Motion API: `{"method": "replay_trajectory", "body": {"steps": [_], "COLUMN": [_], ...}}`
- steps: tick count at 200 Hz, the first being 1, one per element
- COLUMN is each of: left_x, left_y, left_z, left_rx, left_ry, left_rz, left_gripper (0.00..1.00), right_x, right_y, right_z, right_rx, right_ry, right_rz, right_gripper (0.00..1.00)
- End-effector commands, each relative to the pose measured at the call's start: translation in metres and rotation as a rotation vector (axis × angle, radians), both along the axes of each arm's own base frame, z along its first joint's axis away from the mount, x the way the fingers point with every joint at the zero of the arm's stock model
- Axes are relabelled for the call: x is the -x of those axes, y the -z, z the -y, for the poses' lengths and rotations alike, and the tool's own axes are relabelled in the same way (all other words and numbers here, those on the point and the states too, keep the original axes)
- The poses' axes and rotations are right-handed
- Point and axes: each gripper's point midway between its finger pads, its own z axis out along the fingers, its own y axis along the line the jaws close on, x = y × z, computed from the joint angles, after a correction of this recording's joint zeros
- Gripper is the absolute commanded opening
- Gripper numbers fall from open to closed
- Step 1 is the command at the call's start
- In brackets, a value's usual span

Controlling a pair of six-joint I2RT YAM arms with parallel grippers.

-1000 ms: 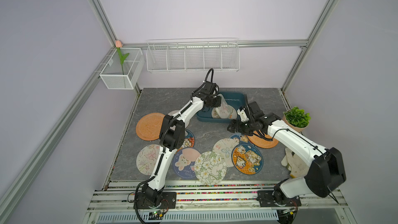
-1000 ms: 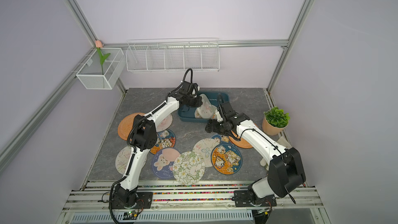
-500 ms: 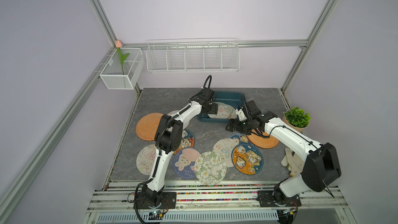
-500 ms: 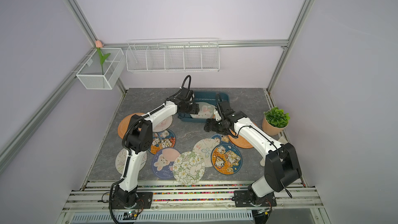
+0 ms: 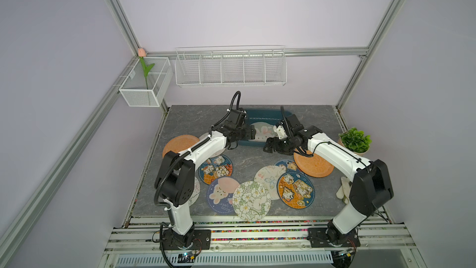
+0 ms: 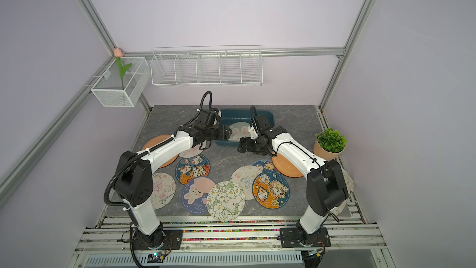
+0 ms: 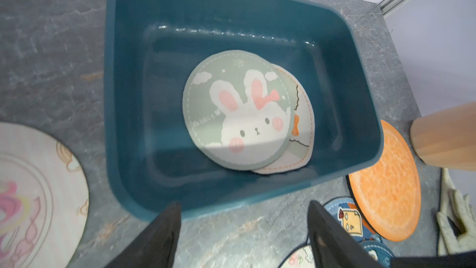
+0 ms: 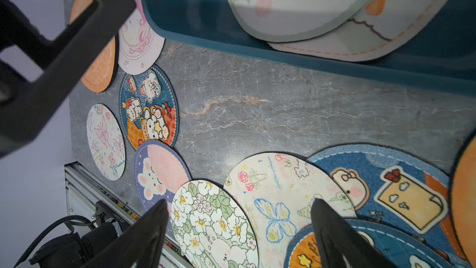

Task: Put the coasters into the storage box
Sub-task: Place the coaster in the storage box.

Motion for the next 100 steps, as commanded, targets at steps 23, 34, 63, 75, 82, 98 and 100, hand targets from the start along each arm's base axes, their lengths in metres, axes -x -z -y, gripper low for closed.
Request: {"method": "replay_trajectory", "body": {"steps": [23,34,63,75,82,98,100], "left_x": [0.017,0.021,0.028,0.031,0.031,0.030,0.029], "left_y": [-0.012,-0.011,-0.003,0.001,0.003,0.006,0.006], "left_z": [-0.046,-0.061,-0.103,-0.120,-0.129,-0.145,-0.147], "left_rx": [0.072,0.066,0.038,0.008,-0.014,-0.051,-0.052], "left_ry": [-0.121,-0.155,-0.255,-0.300,-0.326,-0.351,-0.356], "left_rz": [-0.019,-0.027,-0.059,-0.064,-0.062,-0.054,-0.055], "left_gripper": [0.76,0.75,0.74,0.74,0.74,0.74,0.74], "right_x": [0.007,0.005,-0.002,-0.005,-0.007,-0.010,-0.010], "right_y": [0.007,0.008,0.011,0.013,0.014,0.018,0.018], "right_z": [-0.036,-0.045,-0.068,-0.077,-0.082,-0.095,-0.097], "right_rx": [-0.014,-0.012,-0.006,-0.006,-0.005,-0.009,-0.011], "right_ry": [-0.095,-0.109,-0.129,-0.133,-0.135,-0.142,-0.144], "right_rz": [-0.021,-0.017,-0.015,-0.017,-0.017,-0.024,-0.024], "right_gripper": [0.89,0.88,0.89,0.89,0.89,0.89,0.89]}}
